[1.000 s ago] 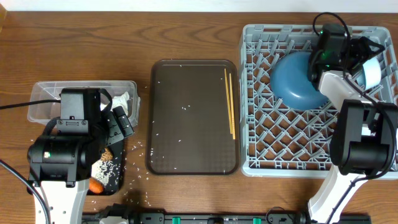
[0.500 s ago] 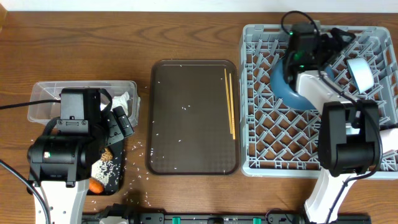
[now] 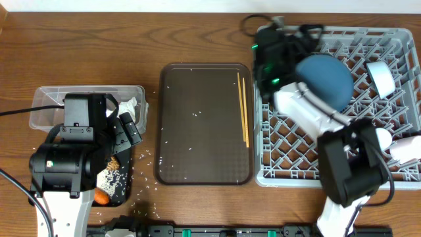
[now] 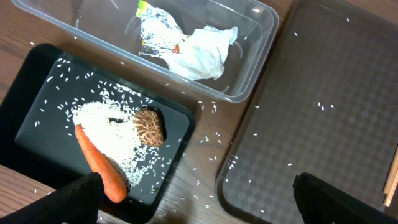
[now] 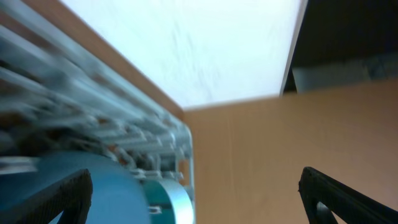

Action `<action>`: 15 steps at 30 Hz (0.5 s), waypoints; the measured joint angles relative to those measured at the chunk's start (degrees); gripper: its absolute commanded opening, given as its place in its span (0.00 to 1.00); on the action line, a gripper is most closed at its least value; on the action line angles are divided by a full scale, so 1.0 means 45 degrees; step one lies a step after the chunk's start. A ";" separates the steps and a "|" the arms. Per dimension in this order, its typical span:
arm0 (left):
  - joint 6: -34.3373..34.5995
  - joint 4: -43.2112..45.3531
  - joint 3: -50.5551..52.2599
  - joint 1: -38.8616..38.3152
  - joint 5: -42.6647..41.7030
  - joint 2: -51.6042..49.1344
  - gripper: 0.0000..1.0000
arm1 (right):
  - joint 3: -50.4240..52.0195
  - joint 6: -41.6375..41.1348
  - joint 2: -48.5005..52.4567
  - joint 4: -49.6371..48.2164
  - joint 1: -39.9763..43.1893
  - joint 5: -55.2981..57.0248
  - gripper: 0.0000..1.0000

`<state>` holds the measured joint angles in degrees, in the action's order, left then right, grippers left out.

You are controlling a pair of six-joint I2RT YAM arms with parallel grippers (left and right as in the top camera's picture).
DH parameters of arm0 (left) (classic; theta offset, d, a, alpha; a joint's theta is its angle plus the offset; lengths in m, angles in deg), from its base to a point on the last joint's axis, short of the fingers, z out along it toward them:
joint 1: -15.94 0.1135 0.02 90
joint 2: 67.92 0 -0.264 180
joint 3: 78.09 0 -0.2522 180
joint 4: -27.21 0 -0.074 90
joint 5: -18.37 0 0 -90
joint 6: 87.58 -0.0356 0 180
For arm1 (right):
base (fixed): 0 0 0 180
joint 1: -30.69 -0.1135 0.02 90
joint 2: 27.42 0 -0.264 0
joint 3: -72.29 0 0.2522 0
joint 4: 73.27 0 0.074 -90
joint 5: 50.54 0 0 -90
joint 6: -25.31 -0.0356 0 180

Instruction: Sort waste into correct bins and load items into the dishwasher rack

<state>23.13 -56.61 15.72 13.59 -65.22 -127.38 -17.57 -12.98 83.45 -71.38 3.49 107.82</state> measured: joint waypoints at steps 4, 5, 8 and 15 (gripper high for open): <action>0.0000 0.0000 0.0000 0.0000 0.0000 0.0000 0.98 | -0.0005 -0.0792 -0.0408 0.0121 -0.1953 0.0049 0.99; 0.0000 0.0000 0.0000 0.0000 0.0000 0.0000 0.98 | 0.0000 -0.1020 -0.0476 0.0194 -0.2380 0.0049 0.99; 0.0000 -0.0005 0.0000 0.0000 0.0000 0.0000 0.98 | -0.0024 -0.2278 -0.0719 0.1253 -0.3385 -0.0078 0.99; 0.0000 -0.0005 0.0000 0.0000 0.0005 0.0000 0.98 | -0.0126 -0.7970 -0.1175 0.6640 -0.4265 -0.3366 0.97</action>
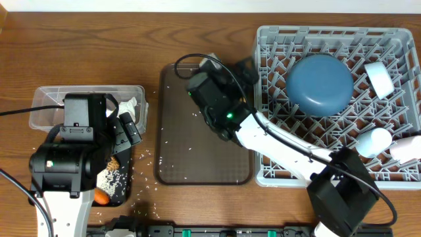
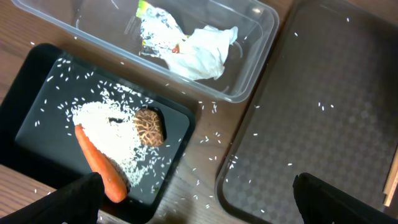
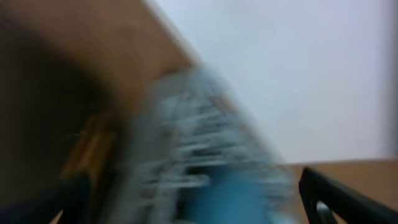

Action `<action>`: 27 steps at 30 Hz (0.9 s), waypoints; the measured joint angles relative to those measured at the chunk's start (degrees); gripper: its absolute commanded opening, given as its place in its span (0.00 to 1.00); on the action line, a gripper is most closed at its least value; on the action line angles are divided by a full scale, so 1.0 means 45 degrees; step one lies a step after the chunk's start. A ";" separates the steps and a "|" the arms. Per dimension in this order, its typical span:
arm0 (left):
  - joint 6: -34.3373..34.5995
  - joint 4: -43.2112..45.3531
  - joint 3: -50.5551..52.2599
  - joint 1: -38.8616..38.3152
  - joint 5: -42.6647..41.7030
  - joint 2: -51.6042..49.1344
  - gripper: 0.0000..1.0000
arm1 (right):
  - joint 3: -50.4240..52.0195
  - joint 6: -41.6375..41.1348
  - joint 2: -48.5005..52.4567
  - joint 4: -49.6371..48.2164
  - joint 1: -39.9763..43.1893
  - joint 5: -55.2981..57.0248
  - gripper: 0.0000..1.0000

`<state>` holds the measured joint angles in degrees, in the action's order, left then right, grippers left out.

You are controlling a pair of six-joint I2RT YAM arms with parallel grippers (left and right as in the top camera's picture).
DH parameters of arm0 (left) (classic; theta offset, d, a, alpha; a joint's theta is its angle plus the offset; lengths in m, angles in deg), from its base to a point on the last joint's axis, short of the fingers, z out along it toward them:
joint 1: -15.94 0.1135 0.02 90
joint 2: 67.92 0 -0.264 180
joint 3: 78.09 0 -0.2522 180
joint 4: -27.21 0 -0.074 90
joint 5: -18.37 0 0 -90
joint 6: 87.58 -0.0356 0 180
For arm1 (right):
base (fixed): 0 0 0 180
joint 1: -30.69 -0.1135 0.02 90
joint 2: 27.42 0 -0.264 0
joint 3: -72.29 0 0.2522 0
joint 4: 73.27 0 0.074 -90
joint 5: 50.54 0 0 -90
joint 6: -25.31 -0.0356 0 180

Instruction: Sort waste into correct bins and load items into the dishwasher rack

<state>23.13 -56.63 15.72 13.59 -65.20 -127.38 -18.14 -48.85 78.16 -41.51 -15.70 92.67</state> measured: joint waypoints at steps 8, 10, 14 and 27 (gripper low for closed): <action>0.0000 0.0005 0.0000 0.0000 -0.0005 0.0000 0.98 | 0.0010 -0.6679 -0.0525 0.2001 0.0374 -0.7859 0.89; 0.0000 0.0005 0.0000 0.0000 -0.0005 0.0000 0.98 | 0.0000 -0.7766 -0.0612 0.2754 0.0525 -0.8529 0.85; 0.0000 0.0005 0.0000 0.0000 -0.0005 0.0000 0.98 | 0.0000 -0.9204 -0.0602 0.3317 0.1180 -0.9282 0.62; 0.0000 0.0005 0.0000 0.0000 -0.0005 0.0000 0.98 | 0.0000 -1.0724 0.1418 0.3235 0.2259 -1.0074 0.41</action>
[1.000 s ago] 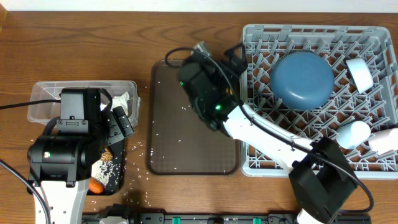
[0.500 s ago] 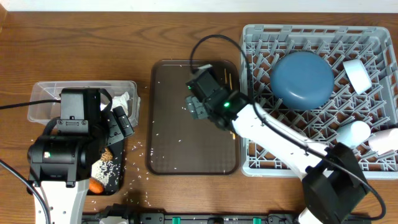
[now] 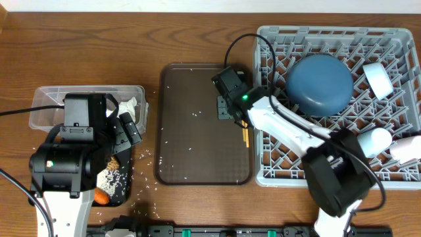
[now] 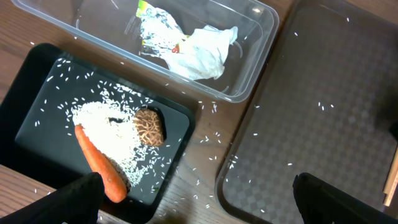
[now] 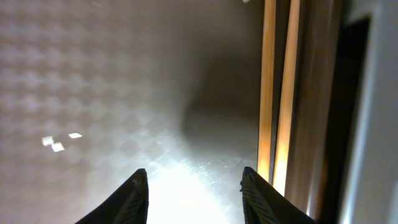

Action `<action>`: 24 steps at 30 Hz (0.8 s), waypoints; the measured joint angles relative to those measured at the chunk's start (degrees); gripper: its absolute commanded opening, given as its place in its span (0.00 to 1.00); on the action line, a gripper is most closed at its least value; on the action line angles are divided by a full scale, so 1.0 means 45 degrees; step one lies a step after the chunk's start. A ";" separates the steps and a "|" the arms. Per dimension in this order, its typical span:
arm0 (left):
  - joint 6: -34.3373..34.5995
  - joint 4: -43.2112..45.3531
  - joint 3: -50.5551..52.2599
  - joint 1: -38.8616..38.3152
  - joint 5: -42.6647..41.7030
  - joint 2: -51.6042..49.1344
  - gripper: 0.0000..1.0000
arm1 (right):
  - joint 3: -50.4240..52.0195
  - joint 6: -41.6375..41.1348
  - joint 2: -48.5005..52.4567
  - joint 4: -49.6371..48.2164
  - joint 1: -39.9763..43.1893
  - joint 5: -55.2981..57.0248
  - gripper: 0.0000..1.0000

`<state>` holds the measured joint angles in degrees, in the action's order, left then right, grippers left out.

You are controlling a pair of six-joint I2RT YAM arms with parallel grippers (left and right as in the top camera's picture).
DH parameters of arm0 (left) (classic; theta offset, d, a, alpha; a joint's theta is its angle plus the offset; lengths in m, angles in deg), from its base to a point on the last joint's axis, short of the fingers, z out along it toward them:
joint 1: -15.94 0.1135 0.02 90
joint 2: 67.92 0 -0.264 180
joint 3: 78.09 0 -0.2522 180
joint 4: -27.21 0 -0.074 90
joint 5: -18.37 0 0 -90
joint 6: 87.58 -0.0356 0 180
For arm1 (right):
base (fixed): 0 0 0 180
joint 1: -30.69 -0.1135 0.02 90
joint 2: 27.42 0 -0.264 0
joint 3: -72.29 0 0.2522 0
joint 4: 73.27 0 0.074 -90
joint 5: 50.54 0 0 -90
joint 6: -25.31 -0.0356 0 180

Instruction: Sort waste into correct bins and load items into the dishwasher rack

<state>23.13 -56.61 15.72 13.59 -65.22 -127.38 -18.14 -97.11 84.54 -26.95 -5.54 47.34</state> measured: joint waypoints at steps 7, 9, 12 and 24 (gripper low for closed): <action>0.0000 0.0000 0.0000 0.0000 0.0000 0.0000 0.98 | 0.0000 -0.0398 0.0758 0.0078 0.0005 0.0845 0.41; 0.0000 0.0000 0.0000 0.0000 0.0000 0.0000 0.98 | 0.0000 -0.0427 0.0758 0.0107 0.0039 0.0962 0.41; 0.0000 0.0000 0.0000 0.0000 0.0000 0.0000 0.98 | 0.0000 -0.0432 0.0806 0.0204 0.0107 0.1001 0.40; 0.0000 0.0005 0.0000 0.0000 0.0000 0.0000 0.98 | -0.0121 -0.0228 0.1268 -0.0180 0.0160 0.0520 0.01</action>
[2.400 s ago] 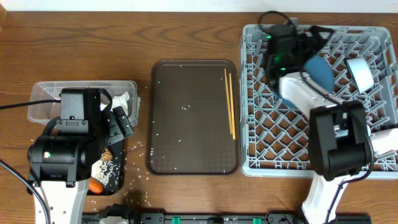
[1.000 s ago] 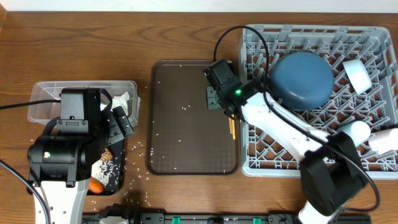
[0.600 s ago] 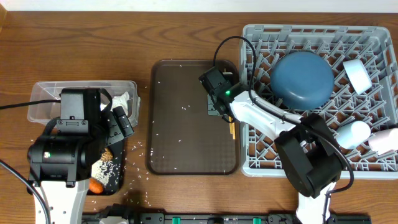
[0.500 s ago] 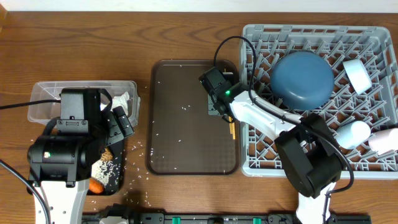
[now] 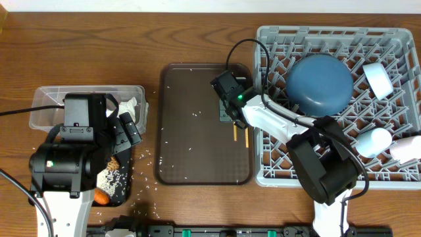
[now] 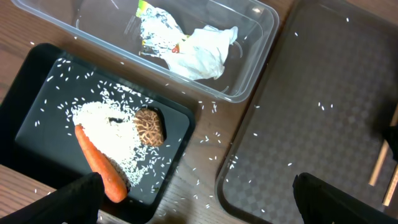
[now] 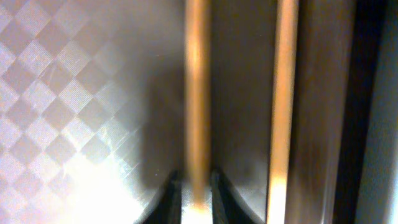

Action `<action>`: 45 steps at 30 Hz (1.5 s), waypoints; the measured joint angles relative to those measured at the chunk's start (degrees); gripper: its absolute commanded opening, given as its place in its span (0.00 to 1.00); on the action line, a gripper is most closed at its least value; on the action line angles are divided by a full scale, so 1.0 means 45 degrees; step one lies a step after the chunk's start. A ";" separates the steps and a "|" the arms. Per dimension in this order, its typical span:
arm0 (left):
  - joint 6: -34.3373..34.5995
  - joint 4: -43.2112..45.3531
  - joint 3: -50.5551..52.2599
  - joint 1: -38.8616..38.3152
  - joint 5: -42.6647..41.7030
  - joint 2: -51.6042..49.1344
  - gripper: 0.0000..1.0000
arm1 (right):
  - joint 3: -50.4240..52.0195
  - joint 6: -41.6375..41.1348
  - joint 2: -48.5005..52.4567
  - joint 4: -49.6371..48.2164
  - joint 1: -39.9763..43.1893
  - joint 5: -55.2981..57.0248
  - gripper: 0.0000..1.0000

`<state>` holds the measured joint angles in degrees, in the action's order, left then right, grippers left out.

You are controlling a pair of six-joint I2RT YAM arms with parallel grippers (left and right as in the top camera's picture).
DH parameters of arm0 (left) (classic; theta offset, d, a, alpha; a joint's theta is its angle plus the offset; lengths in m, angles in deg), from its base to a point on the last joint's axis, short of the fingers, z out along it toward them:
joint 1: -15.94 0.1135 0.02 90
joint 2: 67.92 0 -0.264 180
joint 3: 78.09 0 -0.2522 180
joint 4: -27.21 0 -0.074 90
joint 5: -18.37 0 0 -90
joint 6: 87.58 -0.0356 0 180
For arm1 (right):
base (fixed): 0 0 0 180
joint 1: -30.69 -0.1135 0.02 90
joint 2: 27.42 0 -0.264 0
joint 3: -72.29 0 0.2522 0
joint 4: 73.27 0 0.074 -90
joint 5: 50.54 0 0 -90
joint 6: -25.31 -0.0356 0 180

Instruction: Sort waste into correct bins and load items into the dishwasher rack

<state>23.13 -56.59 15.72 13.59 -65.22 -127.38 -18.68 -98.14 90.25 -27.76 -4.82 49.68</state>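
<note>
Two wooden chopsticks lie on the right side of the brown tray (image 5: 197, 151). My right gripper (image 7: 198, 190) is low on the tray, its fingers (image 7: 171, 193) pressed on either side of the left chopstick (image 7: 198, 93), which sits a little apart from the other chopstick (image 7: 283, 93). From overhead the gripped chopstick (image 5: 235, 131) pokes out below the right gripper (image 5: 229, 113). My left gripper (image 6: 196, 208) hangs open and holds nothing, above the table between the black tray (image 6: 37, 118) and the brown tray.
The grey dishwasher rack (image 5: 276, 164) on the right holds an upturned blue bowl (image 5: 320, 76) and white cups (image 5: 380, 78). A clear bin (image 6: 252, 78) holds crumpled wrappers (image 6: 186, 50). On the black tray lie rice, a carrot (image 6: 99, 165) and a mushroom (image 6: 148, 126). Rice grains are scattered about.
My right gripper was open just left of the chopstick pair; now it is shut on the left chopstick, which lies further left than before. The left arm has not moved.
My right gripper was first at the rack's back left corner by the blue bowl, then over the back of the brown tray. It then stood open and low beside the chopsticks, and now grips one. The left gripper stayed open over the bins throughout.
</note>
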 measured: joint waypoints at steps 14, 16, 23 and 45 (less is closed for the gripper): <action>0.0000 -0.0005 0.0000 0.0000 0.0000 0.0000 0.98 | -0.1787 0.2157 -0.1598 0.2006 -0.0602 -0.0549 0.01; 0.0000 -0.0005 0.0000 0.0000 0.0000 0.0000 0.98 | -0.2161 0.2244 -0.2773 0.2259 -0.0573 -0.0520 0.01; 0.0000 -0.0005 0.0000 0.0000 0.0000 0.0000 0.98 | -0.2778 0.1836 -0.4920 0.4027 0.0923 0.0078 0.01; 0.0000 -0.0005 0.0000 0.0000 0.0000 0.0000 0.98 | -0.1603 0.2531 -0.2992 0.3541 0.2050 -0.0850 0.38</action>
<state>23.13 -56.61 15.72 13.59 -65.22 -127.38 -25.90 -86.75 76.79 -11.82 4.41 45.86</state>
